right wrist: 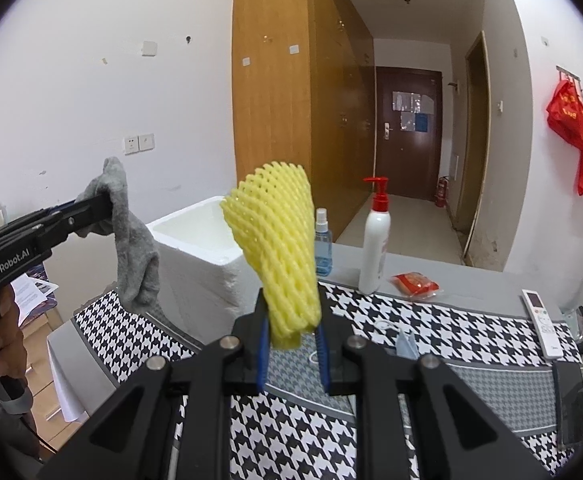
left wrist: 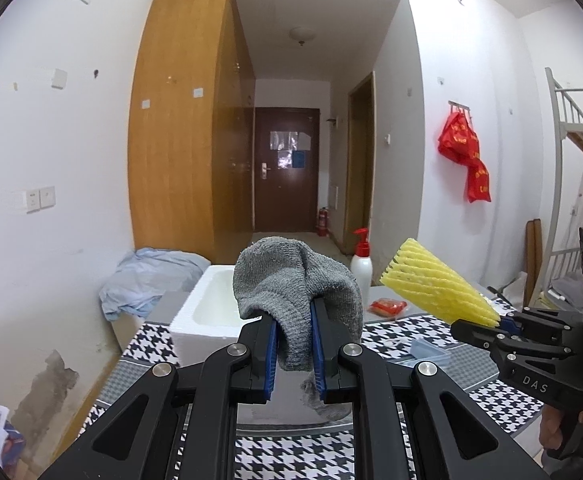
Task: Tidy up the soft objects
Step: 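Lift and carry the sock and yellow mesh sleeve over the white foam box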
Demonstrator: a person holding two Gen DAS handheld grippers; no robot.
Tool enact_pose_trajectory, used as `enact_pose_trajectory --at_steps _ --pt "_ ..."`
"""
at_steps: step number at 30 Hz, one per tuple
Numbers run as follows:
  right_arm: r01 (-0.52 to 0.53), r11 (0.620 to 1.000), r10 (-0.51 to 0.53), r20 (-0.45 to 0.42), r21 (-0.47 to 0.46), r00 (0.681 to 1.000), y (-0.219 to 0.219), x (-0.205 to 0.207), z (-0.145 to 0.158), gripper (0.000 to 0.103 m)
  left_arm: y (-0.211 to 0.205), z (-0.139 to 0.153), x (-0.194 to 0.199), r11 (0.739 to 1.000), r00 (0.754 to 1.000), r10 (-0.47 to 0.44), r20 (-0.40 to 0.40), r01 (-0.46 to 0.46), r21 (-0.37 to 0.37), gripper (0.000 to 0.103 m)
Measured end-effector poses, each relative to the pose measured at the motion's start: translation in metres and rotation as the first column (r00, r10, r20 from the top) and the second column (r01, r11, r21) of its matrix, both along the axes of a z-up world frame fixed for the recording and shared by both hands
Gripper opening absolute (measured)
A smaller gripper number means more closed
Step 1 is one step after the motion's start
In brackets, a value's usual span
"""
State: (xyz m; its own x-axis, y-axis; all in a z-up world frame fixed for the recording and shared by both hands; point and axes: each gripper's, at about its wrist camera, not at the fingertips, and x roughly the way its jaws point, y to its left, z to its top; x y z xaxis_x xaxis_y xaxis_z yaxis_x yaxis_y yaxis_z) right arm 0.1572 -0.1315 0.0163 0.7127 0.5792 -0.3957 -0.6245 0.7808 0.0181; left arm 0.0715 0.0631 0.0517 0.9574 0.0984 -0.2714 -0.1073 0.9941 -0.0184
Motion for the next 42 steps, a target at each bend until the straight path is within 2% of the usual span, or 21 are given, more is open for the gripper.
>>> enact_pose_trajectory --at_steps 19,30,42 --pt "-0.066 0.998 0.066 -0.01 -0.007 0.998 0.045 0.011 0.006 0.024 0.042 -0.005 -0.005 0.994 0.994 0.111 -0.02 -0.112 -0.01 0.016" --pt "-0.095 0.995 0.094 -0.03 -0.02 0.995 0.08 0.023 0.011 0.023 0.062 -0.012 -0.007 0.991 0.991 0.134 -0.024 -0.135 -0.017 0.016" --pt "-0.081 0.996 0.078 -0.076 -0.031 0.994 0.111 0.046 0.014 0.024 0.076 -0.015 -0.003 0.988 0.987 0.155 -0.039 -0.155 -0.015 0.016"
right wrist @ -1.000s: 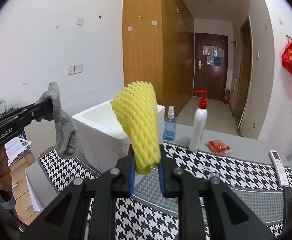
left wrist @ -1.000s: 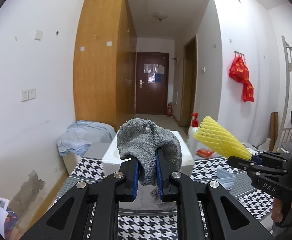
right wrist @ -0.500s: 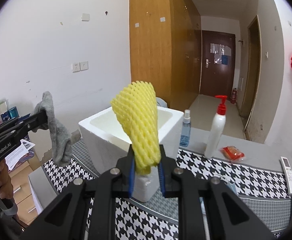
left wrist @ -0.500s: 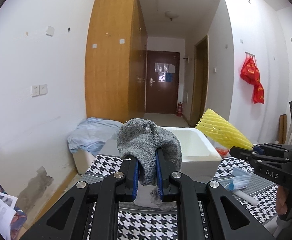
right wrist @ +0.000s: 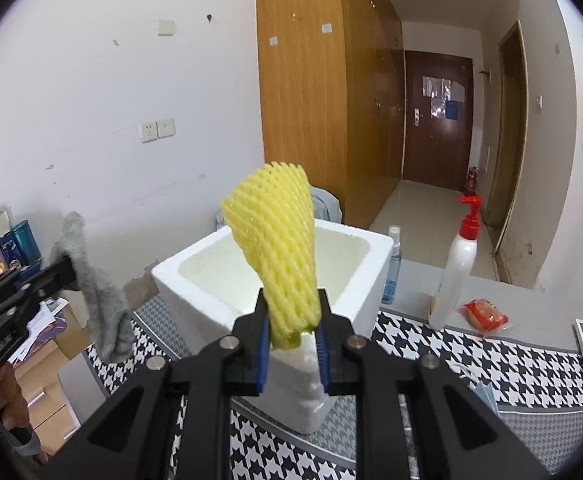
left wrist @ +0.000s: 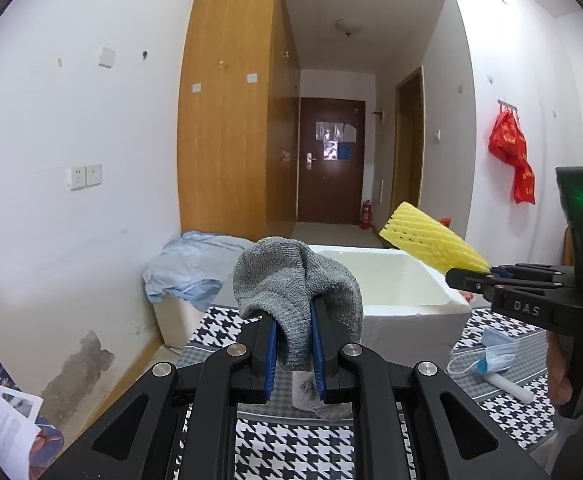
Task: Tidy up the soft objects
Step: 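Lift and carry the sock and yellow mesh sleeve over the white foam box, then lower the yellow mesh sleeve into the foam box and open the right gripper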
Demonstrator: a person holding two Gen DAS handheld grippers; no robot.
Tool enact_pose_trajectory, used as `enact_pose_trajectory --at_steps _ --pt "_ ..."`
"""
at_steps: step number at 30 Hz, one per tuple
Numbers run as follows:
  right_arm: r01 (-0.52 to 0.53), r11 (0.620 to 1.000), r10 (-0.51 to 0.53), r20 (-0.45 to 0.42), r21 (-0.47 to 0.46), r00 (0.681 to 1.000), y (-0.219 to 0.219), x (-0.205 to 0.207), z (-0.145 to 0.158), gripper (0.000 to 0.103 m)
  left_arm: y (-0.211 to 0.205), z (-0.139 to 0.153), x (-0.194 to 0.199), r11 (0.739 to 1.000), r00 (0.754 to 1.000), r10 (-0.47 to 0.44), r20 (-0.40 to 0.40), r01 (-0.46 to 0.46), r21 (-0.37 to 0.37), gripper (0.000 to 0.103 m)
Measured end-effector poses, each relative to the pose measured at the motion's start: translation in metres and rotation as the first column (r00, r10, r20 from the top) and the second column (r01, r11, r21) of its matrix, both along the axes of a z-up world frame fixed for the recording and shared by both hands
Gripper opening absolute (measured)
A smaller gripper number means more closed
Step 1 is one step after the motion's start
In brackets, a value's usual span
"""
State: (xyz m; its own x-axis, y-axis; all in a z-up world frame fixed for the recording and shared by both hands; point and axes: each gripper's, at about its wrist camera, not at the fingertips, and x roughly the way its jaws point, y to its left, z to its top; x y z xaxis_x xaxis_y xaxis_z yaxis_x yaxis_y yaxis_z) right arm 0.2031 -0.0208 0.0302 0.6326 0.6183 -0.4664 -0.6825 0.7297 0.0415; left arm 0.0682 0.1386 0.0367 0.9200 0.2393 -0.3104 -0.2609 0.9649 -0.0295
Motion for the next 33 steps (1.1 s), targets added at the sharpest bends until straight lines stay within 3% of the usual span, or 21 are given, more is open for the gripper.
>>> enact_pose_trajectory --at_steps 19,21,23,26,33 --pt "-0.011 0.998 0.01 -0.004 -0.054 1.0 0.038 0.029 -0.006 0.024 0.019 -0.007 0.01 0.998 1.0 0.03 -0.003 -0.03 -0.047 0.016" --pt "-0.005 0.998 0.005 -0.007 -0.059 1.0 0.038 0.031 -0.007 0.031 0.02 -0.007 0.009 0.998 0.999 0.034 -0.003 -0.034 -0.049 0.016" --pt "-0.003 0.998 0.002 -0.015 -0.064 1.0 0.038 0.033 -0.008 0.051 0.022 -0.006 0.01 0.998 0.999 0.041 0.0 -0.041 -0.045 0.016" --pt "-0.001 0.998 0.0 -0.003 -0.064 1.0 0.037 0.029 -0.009 0.069 0.023 -0.005 0.011 0.998 0.999 0.041 0.005 -0.041 -0.052 0.016" --pt "-0.008 0.997 0.009 0.019 -0.073 1.0 0.034 0.021 -0.009 0.08 0.019 0.0 0.012 0.999 1.0 0.024 0.011 -0.023 -0.045 0.016"
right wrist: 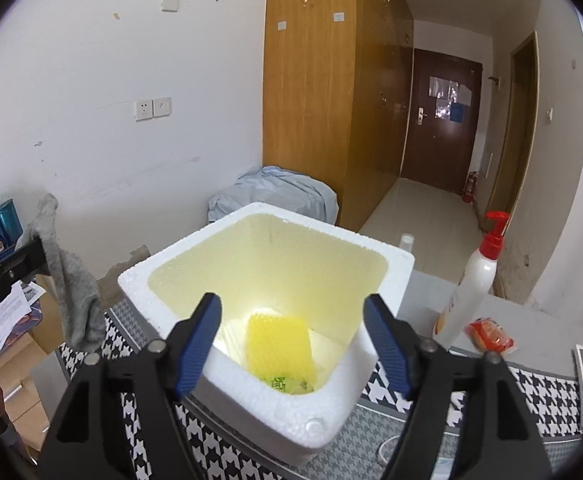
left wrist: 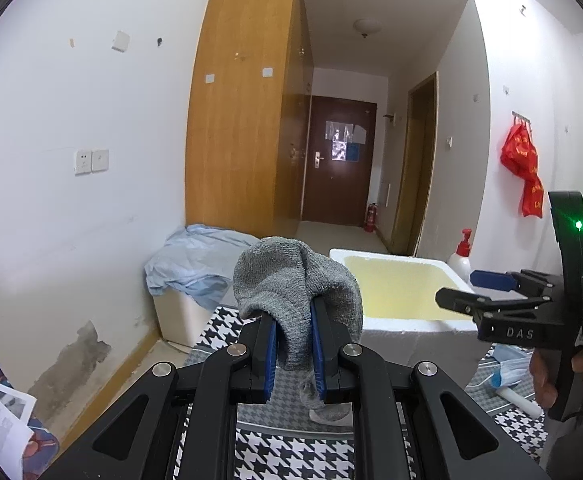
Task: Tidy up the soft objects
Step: 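Lower the yellow mesh sleeve into the foam box and open the right gripper, then lower the grey sock into the foam box and open the left gripper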
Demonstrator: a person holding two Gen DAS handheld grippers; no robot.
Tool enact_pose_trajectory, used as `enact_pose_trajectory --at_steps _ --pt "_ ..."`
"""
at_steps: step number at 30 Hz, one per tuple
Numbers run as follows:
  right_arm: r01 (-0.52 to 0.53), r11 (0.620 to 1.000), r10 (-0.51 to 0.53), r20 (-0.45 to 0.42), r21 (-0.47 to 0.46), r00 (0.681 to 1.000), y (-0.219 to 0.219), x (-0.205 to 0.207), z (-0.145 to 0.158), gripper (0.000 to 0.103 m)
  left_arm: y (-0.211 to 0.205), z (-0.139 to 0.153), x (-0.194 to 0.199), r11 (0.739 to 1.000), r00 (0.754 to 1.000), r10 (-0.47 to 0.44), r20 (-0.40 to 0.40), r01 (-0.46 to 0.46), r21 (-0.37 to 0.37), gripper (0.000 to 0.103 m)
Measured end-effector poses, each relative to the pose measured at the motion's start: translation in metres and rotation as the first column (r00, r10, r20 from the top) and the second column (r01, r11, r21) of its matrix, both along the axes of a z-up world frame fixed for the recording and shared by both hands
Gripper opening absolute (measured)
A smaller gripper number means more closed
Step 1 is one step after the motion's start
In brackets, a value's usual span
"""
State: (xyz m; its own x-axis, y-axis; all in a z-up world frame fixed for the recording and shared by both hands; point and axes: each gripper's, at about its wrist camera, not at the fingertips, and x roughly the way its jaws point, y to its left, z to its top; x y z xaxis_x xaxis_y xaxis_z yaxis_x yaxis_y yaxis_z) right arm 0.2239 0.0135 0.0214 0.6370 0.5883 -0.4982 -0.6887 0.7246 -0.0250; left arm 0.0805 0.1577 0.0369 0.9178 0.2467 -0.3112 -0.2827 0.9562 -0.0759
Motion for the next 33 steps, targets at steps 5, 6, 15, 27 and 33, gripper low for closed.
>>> enact_pose_trajectory --at_steps 5,6,15,27,33 --pt "-0.008 1.0 0.008 -0.011 0.03 1.0 -0.01 -0.002 0.002 0.086 -0.002 0.007 0.001 1.0 1.0 -0.026 -0.003 0.026 0.014 0.016" --pt "-0.007 0.999 0.008 -0.012 0.039 1.0 -0.012 -0.003 0.003 0.087 -0.003 0.01 0.001 0.999 1.0 -0.025 -0.001 0.025 0.022 0.016" --pt "-0.013 0.996 0.015 -0.013 0.086 1.0 -0.032 -0.011 0.009 0.095 -0.009 0.024 0.015 0.998 0.998 -0.063 0.008 0.063 0.021 0.016" --pt "-0.019 0.997 0.019 0.009 0.079 1.0 -0.051 -0.024 0.005 0.097 -0.02 0.041 0.032 0.99 0.99 -0.14 0.027 0.139 0.034 0.016" --pt "-0.008 0.997 0.006 0.014 0.081 1.0 -0.063 -0.028 0.001 0.097 -0.026 0.042 0.047 0.985 0.985 -0.172 0.017 0.172 0.026 0.016"
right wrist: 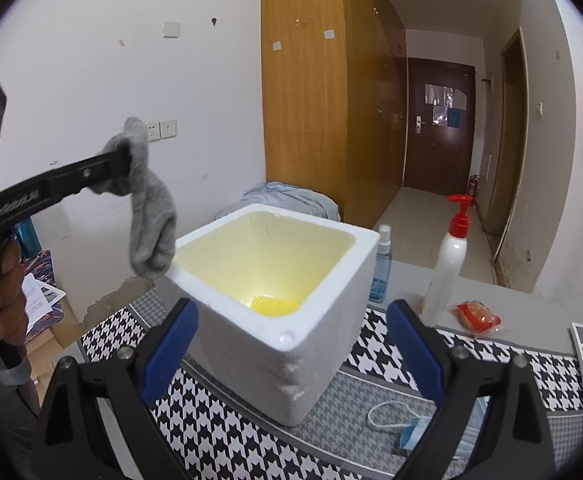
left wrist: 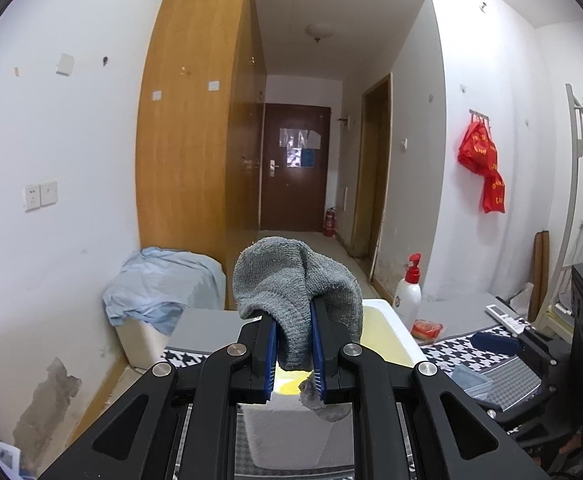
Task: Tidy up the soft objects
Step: 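Lower the grey sock into the foam box and open the left gripper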
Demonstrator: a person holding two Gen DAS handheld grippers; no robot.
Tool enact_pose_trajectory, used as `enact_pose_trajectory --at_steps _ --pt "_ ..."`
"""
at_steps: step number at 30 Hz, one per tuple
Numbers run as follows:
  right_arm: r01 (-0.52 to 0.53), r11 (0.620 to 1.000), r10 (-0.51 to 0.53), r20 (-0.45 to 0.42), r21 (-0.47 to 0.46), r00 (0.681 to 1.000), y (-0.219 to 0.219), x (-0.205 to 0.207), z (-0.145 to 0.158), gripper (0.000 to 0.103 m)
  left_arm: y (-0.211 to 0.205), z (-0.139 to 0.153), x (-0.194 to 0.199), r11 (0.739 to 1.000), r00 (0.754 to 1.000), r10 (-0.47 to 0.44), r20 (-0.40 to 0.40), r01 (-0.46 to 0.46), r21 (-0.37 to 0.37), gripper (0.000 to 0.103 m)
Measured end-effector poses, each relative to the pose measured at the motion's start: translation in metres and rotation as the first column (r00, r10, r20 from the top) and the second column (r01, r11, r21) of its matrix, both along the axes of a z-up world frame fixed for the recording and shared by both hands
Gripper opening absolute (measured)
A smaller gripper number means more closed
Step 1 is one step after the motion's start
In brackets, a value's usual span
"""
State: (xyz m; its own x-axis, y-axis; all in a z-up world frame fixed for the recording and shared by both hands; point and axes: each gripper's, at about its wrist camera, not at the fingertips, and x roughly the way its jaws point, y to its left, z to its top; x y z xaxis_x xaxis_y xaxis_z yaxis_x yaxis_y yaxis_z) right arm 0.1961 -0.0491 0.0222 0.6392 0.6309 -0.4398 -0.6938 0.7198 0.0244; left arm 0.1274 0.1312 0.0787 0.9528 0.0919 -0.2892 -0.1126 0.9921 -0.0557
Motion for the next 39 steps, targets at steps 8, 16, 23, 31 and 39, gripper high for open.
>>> enact_pose_trajectory --at_steps 8,16,23,31,39 --pt "0.041 0.999 -0.041 -0.008 -0.006 0.999 -0.016 0.001 -0.005 0.097 -0.002 -0.003 0.027 0.998 0.997 -0.061 -0.046 0.06 -0.026 0.016" --pt "0.08 0.997 -0.08 -0.004 0.0 0.997 -0.032 0.002 -0.011 0.097 -0.005 -0.007 0.048 0.994 0.99 -0.108 -0.089 0.105 -0.034 0.016" --pt "0.112 0.994 -0.112 -0.019 0.013 0.994 -0.047 0.006 -0.013 0.097 -0.005 -0.018 0.073 0.993 0.98 -0.12 -0.157 0.116 -0.039 0.016" --pt "0.135 0.991 -0.134 -0.036 0.015 0.99 -0.06 0.011 -0.02 0.097 -0.012 -0.032 0.096 0.992 0.965 -0.126 -0.23 0.121 -0.036 0.017" --pt "0.148 0.989 -0.147 -0.041 0.029 0.988 -0.073 0.01 -0.021 0.097 -0.019 -0.036 0.098 0.995 0.966 -0.104 -0.237 0.101 -0.023 0.091"
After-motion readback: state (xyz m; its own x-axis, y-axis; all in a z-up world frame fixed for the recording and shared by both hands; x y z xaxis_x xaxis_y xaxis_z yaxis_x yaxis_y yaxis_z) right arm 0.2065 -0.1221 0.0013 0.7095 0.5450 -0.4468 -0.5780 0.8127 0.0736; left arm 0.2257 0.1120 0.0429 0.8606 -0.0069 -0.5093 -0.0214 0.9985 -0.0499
